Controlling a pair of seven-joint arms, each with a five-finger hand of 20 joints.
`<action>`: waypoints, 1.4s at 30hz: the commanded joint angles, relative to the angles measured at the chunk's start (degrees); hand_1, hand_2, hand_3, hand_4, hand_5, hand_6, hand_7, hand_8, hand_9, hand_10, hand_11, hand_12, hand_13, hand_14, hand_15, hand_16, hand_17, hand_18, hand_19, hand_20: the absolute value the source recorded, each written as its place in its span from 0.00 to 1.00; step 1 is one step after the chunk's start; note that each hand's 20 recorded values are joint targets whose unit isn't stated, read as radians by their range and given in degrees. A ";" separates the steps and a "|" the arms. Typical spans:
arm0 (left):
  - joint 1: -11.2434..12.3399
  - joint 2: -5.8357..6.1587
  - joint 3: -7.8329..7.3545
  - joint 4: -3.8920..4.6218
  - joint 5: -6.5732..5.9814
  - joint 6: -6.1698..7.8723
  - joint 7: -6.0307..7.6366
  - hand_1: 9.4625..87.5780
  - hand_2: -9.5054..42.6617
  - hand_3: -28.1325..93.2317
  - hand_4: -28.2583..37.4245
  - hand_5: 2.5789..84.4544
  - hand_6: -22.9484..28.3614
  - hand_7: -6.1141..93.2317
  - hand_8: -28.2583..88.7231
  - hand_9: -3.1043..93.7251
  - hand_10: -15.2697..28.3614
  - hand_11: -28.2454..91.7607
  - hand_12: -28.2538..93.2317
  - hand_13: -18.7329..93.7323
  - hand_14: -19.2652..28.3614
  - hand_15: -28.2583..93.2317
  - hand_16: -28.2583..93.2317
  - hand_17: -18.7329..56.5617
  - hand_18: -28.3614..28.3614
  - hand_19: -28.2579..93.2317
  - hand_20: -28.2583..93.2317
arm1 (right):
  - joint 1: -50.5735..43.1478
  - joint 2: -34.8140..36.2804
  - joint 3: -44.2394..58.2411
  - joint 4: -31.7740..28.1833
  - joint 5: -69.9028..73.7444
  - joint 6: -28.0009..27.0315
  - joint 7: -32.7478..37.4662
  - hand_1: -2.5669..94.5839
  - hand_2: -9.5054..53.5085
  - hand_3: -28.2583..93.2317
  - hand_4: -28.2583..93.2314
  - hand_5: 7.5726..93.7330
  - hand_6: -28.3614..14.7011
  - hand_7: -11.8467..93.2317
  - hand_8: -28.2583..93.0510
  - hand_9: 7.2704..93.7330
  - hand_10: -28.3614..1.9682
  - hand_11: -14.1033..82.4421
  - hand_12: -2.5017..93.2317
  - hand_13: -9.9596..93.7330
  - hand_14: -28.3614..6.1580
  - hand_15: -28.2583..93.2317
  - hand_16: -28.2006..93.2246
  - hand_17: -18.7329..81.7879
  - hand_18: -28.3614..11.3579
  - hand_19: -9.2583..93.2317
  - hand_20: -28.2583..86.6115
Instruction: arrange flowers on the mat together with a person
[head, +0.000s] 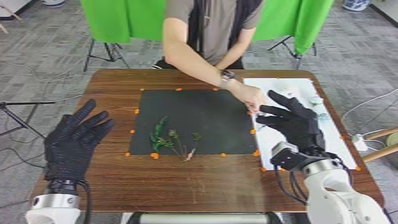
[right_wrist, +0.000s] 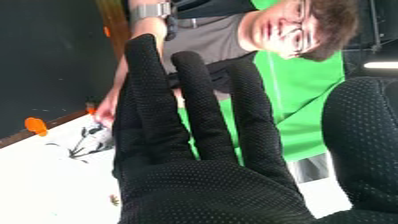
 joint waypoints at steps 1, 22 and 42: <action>0.17 0.51 0.69 0.26 -0.22 0.40 0.31 0.13 0.36 0.85 0.00 0.45 0.65 0.15 0.17 0.43 0.86 0.44 0.32 0.43 1.00 0.68 0.14 0.18 0.97 0.80 0.13 | 0.06 0.06 -0.17 0.24 0.51 -0.64 -0.06 0.21 0.27 0.89 0.00 0.47 0.62 0.23 0.12 0.54 0.30 0.30 0.15 0.54 0.18 0.59 0.30 0.26 0.18 0.61 0.40; 0.10 0.38 0.97 -0.01 -0.44 1.05 0.08 0.13 0.36 0.85 0.00 0.45 0.66 0.16 0.17 0.43 0.87 0.44 0.32 0.43 1.00 0.68 0.14 0.18 0.97 0.80 0.15 | 0.55 -0.07 -0.64 0.29 -0.55 -0.89 1.10 0.21 0.27 0.89 0.00 0.48 0.61 0.24 0.12 0.56 0.30 0.31 0.15 0.55 0.19 0.62 0.30 0.27 0.18 0.63 0.40; 0.13 0.17 1.00 -0.19 -0.59 1.54 -0.56 0.14 0.37 0.85 0.00 0.45 0.66 0.16 0.17 0.43 0.87 0.45 0.32 0.43 1.00 0.68 0.14 0.18 0.97 0.79 0.15 | 1.61 3.41 -2.58 -1.30 -15.45 11.77 8.14 0.23 0.26 0.89 0.00 0.52 0.59 0.24 0.12 0.67 0.28 0.45 0.17 0.63 0.24 0.72 0.29 0.30 0.16 0.68 0.42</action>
